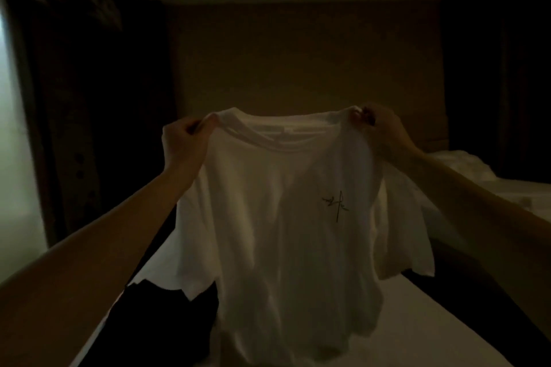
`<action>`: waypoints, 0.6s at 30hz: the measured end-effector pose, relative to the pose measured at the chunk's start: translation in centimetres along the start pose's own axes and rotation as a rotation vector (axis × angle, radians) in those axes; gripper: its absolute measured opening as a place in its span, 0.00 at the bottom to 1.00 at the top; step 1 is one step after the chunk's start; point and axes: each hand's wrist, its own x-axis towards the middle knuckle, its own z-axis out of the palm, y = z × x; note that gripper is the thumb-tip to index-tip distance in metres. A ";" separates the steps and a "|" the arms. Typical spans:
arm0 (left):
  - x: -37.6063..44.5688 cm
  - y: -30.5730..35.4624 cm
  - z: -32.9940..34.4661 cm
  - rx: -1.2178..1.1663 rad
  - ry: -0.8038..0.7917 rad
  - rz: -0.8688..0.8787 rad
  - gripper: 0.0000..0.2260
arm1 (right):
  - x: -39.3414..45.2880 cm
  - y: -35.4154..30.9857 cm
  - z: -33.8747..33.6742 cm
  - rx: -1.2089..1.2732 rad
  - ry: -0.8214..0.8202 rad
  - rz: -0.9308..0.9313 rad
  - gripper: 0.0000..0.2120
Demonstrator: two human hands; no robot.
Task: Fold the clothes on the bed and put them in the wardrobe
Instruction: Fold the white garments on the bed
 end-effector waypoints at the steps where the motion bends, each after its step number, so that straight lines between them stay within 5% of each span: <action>1: 0.3 0.9 -0.4 0.018 0.022 0.027 0.10 | 0.4 -0.7 -0.4 -0.039 0.012 -0.016 0.08; 11: 3.2 0.9 -1.2 0.125 0.109 0.044 0.17 | 2.5 -1.9 -0.3 -0.260 0.064 -0.252 0.09; 18: 2.6 -7.4 4.3 0.296 0.016 -0.035 0.20 | 3.7 5.6 6.5 -0.339 -0.003 -0.164 0.05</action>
